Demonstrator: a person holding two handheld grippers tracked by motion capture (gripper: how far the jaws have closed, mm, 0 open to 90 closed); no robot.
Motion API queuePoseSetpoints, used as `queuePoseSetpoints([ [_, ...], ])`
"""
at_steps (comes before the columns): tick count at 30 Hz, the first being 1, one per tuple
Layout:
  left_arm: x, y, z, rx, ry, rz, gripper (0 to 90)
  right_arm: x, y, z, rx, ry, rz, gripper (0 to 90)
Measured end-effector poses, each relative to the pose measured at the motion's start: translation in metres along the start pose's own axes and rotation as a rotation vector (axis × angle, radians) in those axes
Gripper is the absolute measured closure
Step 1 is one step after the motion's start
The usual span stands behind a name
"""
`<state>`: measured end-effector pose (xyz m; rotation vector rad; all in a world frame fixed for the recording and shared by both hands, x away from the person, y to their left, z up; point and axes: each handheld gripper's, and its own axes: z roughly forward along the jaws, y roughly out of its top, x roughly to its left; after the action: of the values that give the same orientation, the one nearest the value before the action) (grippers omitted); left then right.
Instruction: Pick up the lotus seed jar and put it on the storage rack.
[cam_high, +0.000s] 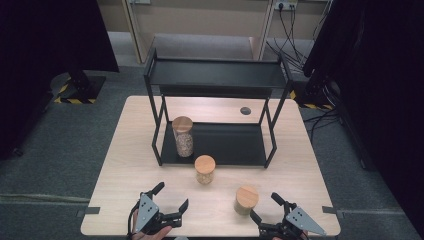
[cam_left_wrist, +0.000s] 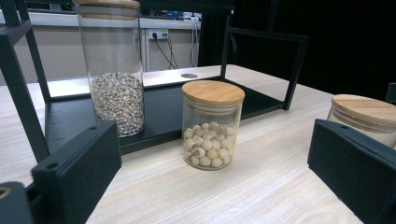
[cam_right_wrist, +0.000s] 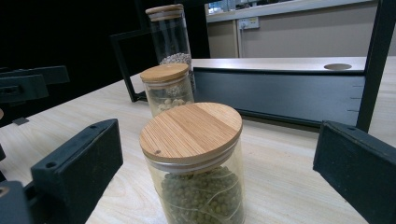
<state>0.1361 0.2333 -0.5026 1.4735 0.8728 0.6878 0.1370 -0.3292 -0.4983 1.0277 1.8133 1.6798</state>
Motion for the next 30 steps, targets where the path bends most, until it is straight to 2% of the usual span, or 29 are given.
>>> queuePoseSetpoints([
  [9, 0.0, -0.001, -0.001, 0.001, 0.003, 0.005, 2.2, 0.003, 0.003, 0.001, 0.003, -0.003, -0.012, 1.6],
  [17, 0.0, -0.001, -0.002, 0.0, 0.009, 0.007, 2.2, 0.01, 0.017, 0.006, 0.011, -0.009, -0.041, 1.9],
  [23, 0.001, -0.002, -0.001, 0.0, 0.013, 0.002, 2.2, 0.012, 0.03, 0.013, 0.006, 0.0, -0.043, 2.1],
  [30, 0.001, -0.002, -0.001, 0.001, 0.015, 0.001, 2.2, 0.021, 0.045, 0.025, 0.005, 0.027, -0.055, 2.1],
])
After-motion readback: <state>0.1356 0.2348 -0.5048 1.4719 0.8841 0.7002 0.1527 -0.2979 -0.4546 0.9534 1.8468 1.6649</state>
